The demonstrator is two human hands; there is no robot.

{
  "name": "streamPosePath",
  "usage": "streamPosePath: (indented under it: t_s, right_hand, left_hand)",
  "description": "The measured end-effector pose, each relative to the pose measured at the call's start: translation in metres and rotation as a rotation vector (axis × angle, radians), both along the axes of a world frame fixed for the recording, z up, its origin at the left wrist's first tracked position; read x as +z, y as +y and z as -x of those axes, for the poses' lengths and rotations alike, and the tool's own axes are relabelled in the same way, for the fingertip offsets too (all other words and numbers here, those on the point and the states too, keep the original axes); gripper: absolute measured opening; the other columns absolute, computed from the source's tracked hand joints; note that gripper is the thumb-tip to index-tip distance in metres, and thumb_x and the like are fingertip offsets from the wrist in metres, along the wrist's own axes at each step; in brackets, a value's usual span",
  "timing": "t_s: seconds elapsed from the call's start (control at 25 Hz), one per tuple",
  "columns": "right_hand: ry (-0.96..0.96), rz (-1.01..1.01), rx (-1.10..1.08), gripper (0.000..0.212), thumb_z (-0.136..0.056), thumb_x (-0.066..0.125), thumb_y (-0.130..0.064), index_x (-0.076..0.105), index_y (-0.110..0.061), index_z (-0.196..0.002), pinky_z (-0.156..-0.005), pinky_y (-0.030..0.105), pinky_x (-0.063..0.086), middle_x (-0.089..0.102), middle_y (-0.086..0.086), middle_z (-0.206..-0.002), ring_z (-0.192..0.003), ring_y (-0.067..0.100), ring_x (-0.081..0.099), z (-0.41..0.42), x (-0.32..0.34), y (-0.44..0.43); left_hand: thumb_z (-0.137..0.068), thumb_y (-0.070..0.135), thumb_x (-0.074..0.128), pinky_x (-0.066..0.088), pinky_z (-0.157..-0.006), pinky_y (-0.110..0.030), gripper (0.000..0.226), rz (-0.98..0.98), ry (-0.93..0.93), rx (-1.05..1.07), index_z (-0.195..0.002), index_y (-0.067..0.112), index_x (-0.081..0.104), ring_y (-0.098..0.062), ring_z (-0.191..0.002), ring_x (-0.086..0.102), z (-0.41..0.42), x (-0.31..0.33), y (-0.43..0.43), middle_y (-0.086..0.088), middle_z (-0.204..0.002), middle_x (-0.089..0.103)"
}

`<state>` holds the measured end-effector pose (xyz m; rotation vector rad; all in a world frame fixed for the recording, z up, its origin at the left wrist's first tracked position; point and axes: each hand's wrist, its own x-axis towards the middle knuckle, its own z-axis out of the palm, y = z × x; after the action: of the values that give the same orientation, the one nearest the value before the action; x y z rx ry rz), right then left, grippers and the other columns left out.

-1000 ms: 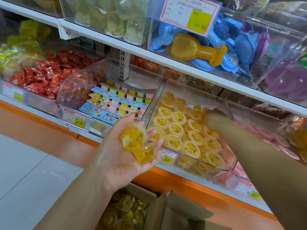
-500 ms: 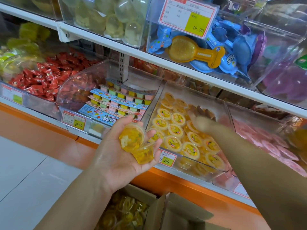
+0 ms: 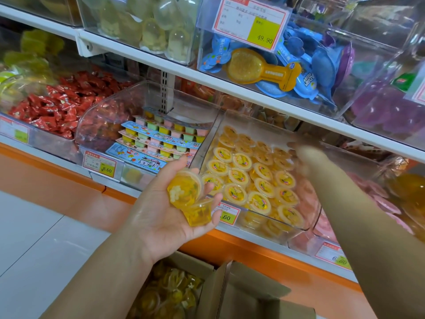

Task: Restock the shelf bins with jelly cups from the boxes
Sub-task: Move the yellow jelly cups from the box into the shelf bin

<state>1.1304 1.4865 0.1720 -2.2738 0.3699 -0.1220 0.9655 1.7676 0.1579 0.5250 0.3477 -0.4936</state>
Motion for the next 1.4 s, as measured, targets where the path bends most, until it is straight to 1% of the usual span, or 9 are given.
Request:
streamPosePath:
  t_s: [0.12,0.24,0.4,0.6,0.76,0.88,1.12,1.28,1.4]
  right_hand:
    - [0.051,0.376,0.314,0.039,-0.103,0.04,-0.014,0.047,-0.008,-0.141,-0.094,0.029,0.039,0.056,0.005,-0.134,-0.118,0.025,0.054,0.025,0.005,0.007]
    - [0.25,0.635,0.51,0.054,-0.103,0.019,-0.044,0.024,-0.02,-0.152,-0.12,0.036,0.008,0.015,0.002,-0.16,-0.148,0.025,0.01,0.039,-0.022,0.023]
    - [0.343,0.668,0.414,0.057,-0.102,0.009,-0.05,0.007,-0.028,-0.155,-0.117,0.051,-0.004,-0.005,-0.005,-0.162,-0.149,0.026,-0.008,0.039,-0.04,0.033]
    - [-0.2,0.159,0.254,0.03,-0.101,0.042,-0.032,0.063,-0.027,-0.121,-0.108,0.033,0.035,0.06,-0.004,-0.132,-0.127,0.013,0.049,0.098,-0.018,0.056]
    - [-0.105,-0.253,0.537,0.018,-0.086,0.063,-0.042,0.066,-0.034,-0.102,-0.078,0.013,0.044,0.065,-0.014,-0.097,-0.089,0.002,0.059,0.179,0.002,0.099]
    - [-0.131,-0.13,0.595,0.052,-0.069,0.072,-0.059,0.055,-0.048,-0.117,-0.078,0.013,0.042,0.055,-0.021,-0.09,-0.084,-0.002,0.051,0.202,-0.009,0.117]
    - [-0.213,-0.376,0.435,0.03,-0.077,0.079,-0.019,0.057,-0.025,-0.095,-0.066,0.013,0.044,0.068,-0.007,-0.085,-0.074,0.002,0.061,0.186,-0.01,0.109]
    - [-0.304,0.049,0.189,0.04,-0.074,0.081,-0.032,0.049,-0.023,-0.097,-0.07,0.024,0.043,0.06,-0.007,-0.096,-0.087,0.011,0.056,0.145,-0.029,0.103]
    - [-0.354,0.077,0.159,0.043,-0.076,0.079,-0.03,0.045,-0.021,-0.1,-0.079,0.022,0.037,0.053,-0.007,-0.105,-0.099,0.011,0.05,0.123,-0.043,0.122]
  left_hand:
    - [-0.071,0.045,0.078,0.055,-0.073,-0.045,0.039,-0.035,-0.002,-0.015,-0.098,0.019,0.07,-0.034,-0.085,0.069,0.006,0.002,-0.004,-0.012,-0.089,0.067]
    - [-0.071,0.046,0.079,0.055,-0.074,-0.046,0.037,-0.031,0.015,-0.046,-0.091,0.015,0.071,-0.035,-0.086,0.067,0.012,0.004,-0.009,-0.013,-0.086,0.065]
    - [-0.044,0.041,0.086,0.056,-0.062,-0.049,0.056,-0.086,0.024,-0.048,-0.089,0.009,0.074,-0.037,-0.072,0.07,0.012,0.006,-0.012,-0.016,-0.078,0.067]
    - [-0.066,0.047,0.083,0.056,-0.073,-0.046,0.037,-0.123,0.002,-0.039,-0.076,0.012,0.079,-0.035,-0.087,0.069,0.022,0.006,-0.008,-0.013,-0.084,0.068]
    - [-0.076,0.06,0.071,0.055,-0.081,-0.043,0.053,-0.156,-0.031,-0.09,-0.099,0.012,0.077,-0.029,-0.099,0.07,0.025,0.006,-0.016,-0.009,-0.097,0.074]
    - [-0.084,0.063,0.06,0.052,-0.091,-0.042,0.055,-0.232,-0.062,-0.153,-0.112,0.018,0.074,-0.021,-0.1,0.071,0.031,0.005,-0.027,-0.006,-0.111,0.074]
    - [-0.086,0.057,0.064,0.054,-0.079,-0.04,0.045,-0.201,0.063,0.035,-0.096,0.014,0.073,-0.028,-0.09,0.067,0.034,0.008,-0.027,-0.011,-0.1,0.07]
    - [-0.09,0.042,0.065,0.055,-0.06,-0.038,0.034,-0.134,0.18,0.144,-0.099,0.009,0.064,-0.031,-0.092,0.064,0.028,0.002,-0.016,-0.017,-0.107,0.058]
    - [-0.091,0.034,0.064,0.055,-0.057,-0.034,0.028,-0.089,0.168,0.15,-0.097,0.007,0.067,-0.029,-0.094,0.064,0.027,0.005,-0.015,-0.015,-0.099,0.058]
